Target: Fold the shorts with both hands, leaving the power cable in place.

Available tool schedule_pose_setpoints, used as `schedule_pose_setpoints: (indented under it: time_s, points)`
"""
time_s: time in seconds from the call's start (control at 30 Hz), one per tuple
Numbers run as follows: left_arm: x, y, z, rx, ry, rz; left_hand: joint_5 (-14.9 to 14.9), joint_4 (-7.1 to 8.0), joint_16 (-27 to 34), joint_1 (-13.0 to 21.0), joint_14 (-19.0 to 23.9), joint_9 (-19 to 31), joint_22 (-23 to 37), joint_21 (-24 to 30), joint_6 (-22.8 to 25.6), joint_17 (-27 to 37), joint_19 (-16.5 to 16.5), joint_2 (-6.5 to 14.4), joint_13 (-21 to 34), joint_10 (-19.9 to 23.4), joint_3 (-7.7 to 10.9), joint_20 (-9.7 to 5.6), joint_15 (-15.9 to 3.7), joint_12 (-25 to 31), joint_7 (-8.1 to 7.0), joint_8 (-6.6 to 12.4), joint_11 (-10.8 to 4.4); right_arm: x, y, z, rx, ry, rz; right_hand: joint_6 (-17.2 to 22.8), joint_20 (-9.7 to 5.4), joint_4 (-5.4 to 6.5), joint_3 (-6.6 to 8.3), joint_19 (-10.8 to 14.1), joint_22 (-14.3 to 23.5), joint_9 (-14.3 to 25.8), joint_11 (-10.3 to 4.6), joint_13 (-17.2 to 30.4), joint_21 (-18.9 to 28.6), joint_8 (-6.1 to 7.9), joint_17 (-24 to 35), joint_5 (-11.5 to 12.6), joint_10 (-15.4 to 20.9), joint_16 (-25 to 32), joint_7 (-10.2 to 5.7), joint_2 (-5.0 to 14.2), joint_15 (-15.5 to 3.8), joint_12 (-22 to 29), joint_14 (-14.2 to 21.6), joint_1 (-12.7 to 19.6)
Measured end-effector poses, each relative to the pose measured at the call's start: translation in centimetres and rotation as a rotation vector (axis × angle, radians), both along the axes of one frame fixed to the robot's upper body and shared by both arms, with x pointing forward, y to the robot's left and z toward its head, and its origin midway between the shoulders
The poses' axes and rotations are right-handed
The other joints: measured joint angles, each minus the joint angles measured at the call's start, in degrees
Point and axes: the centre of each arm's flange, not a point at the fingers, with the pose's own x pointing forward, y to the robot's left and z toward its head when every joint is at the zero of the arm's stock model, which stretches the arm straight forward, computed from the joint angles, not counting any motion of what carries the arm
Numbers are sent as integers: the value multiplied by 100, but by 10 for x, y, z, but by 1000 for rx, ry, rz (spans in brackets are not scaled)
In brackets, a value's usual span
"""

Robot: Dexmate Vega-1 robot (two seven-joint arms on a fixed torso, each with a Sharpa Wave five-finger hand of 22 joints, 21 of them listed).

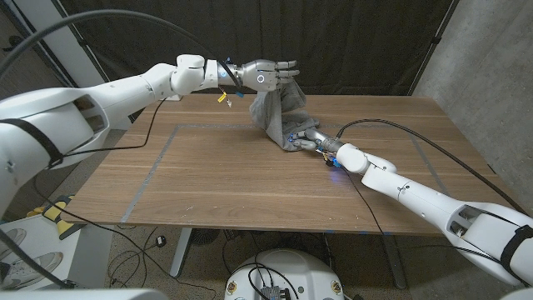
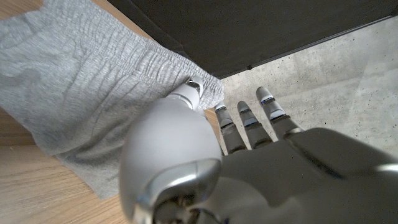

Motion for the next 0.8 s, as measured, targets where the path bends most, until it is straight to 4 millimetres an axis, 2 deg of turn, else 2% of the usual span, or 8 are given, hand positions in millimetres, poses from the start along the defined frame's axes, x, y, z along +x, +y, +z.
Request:
schedule_pose_setpoints:
  time_s: [0.17, 0.27, 0.8]
  points:
    - [3, -7, 2, 23, -1, -12, 0, 0, 0, 0, 21, 0, 0, 0, 0, 0, 0, 0, 0, 0, 0, 0, 21, 0, 0, 0, 0, 1, -1, -1, 2, 0, 4, 0, -1, 0, 0, -1, 0, 1, 0, 0, 0, -3, 0, 0, 0, 1, 0, 0, -10, 1, -10, 0]
    - [4, -11, 4, 36, -2, -19, 0, 0, 0, 0, 21, 0, -1, 0, 0, 0, 0, 0, 0, 0, 0, 0, 21, 0, 0, 0, 0, 1, -1, -1, 4, 1, 5, -20, -62, 0, 0, -62, 0, 2, -70, 0, 0, -19, 0, 0, -53, 1, -20, 0, -40, 2, -40, 0]
    - [5, -18, 7, 60, -5, -31, 0, -1, 0, 0, 21, 0, -1, 0, 0, -1, -1, 0, 0, -1, 0, 0, 21, 0, 0, -1, 0, 2, -1, -2, 8, 3, 8, -19, -62, 1, 0, -62, 0, 0, -78, 0, 0, 2, 0, 0, -59, 1, -19, 0, -41, 0, -42, 0]
